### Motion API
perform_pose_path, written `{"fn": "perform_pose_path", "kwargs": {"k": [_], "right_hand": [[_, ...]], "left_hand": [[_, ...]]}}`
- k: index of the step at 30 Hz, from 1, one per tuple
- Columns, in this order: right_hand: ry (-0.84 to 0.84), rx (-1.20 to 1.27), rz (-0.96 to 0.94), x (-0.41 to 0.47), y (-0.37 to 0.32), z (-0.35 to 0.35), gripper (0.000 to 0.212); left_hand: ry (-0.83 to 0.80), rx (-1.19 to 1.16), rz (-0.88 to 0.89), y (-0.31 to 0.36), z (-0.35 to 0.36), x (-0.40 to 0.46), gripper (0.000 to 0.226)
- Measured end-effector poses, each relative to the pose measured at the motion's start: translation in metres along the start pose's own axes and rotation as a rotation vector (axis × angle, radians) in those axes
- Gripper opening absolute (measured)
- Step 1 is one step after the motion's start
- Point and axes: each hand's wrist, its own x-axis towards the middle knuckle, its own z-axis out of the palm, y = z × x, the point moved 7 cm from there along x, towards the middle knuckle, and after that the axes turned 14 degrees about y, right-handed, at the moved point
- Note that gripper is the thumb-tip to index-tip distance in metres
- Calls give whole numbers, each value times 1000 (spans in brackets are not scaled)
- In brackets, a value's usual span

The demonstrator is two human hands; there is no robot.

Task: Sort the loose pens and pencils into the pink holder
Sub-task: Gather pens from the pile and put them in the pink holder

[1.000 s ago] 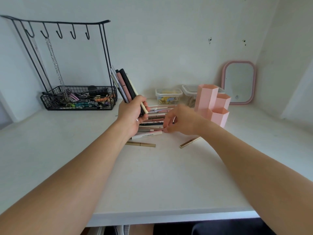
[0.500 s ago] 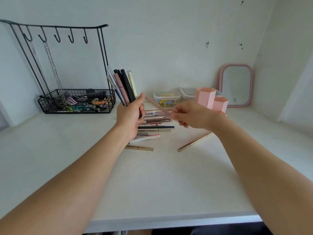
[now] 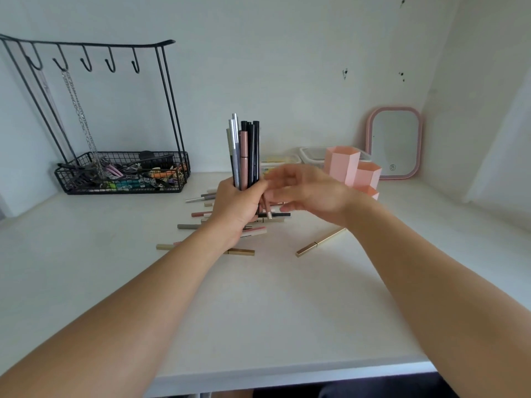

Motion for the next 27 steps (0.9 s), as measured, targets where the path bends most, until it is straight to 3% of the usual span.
{"fn": "perform_pose_path", "kwargs": {"k": [4,6,8,13,16,18,20,22,24,27], "right_hand": [[-31,282,2,-12,-19,10,43],[135,241,8,-13,-14,13,44],[317,238,6,-10,-8,8,28],[402,242,-41,-6,-2,1,9],[511,319,-47,-1,-1,-14,13],[566,358,-64,4,2,-30,20],[502,266,-80,6,8,-31,16],[393,147,-45,4,18,-18,12],[390,103,-53,2,14,-14,12],[614,129,-153,0,-19,-58,19]], "left_hand": [[-125,149,215,8,16,-12,13],[-220,234,357,12,28,-23,15],[-245,270,408,12,32,-26,20],[-273,351,426,4,38,-23,23],[-298,380,407,3,38,-23,16],[-244,253,293,5,30,-19,29],[-178,100,217,11,21,-13,38],[-144,65,215,16,17,-13,38],[-132,66,222,17,16,-13,34],[-117,83,229,16,16,-13,25]]}}
